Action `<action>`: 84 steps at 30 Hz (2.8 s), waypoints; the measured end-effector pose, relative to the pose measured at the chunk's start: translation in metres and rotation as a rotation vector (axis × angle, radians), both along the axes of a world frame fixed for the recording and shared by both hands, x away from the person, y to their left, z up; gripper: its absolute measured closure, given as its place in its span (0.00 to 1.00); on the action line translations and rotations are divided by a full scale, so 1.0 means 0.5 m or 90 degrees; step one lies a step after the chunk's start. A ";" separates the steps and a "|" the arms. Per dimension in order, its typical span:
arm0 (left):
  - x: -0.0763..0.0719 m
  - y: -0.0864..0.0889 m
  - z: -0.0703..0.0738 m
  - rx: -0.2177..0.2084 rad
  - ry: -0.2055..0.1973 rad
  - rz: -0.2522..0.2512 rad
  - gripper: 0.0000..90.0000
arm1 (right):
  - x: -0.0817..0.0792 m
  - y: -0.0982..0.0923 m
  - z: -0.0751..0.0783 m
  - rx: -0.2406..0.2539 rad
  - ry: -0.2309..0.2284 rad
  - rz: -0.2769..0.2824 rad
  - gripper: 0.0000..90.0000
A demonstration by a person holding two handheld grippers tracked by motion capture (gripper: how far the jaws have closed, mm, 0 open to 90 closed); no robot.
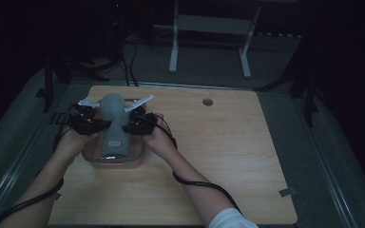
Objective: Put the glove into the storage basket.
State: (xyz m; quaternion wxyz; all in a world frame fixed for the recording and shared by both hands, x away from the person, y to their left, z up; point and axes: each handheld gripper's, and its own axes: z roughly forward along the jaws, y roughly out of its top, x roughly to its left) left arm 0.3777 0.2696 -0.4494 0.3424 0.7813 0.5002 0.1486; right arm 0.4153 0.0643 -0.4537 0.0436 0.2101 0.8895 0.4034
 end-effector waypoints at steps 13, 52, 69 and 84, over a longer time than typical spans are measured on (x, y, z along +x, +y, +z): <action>0.059 -0.046 -0.095 0.100 0.098 0.022 0.93 | 0.031 0.035 -0.082 -0.106 0.034 -0.030 0.83; -0.156 -0.073 0.000 -0.117 -0.182 -0.087 0.19 | -0.030 -0.103 -0.017 0.045 -0.019 0.181 0.18; -0.208 -0.133 -0.026 -0.135 -0.179 -0.152 0.19 | -0.061 -0.192 -0.021 0.043 -0.016 0.176 0.18; -0.230 -0.194 -0.075 -0.153 -0.169 -0.222 0.19 | -0.066 -0.263 -0.058 0.032 -0.003 0.144 0.18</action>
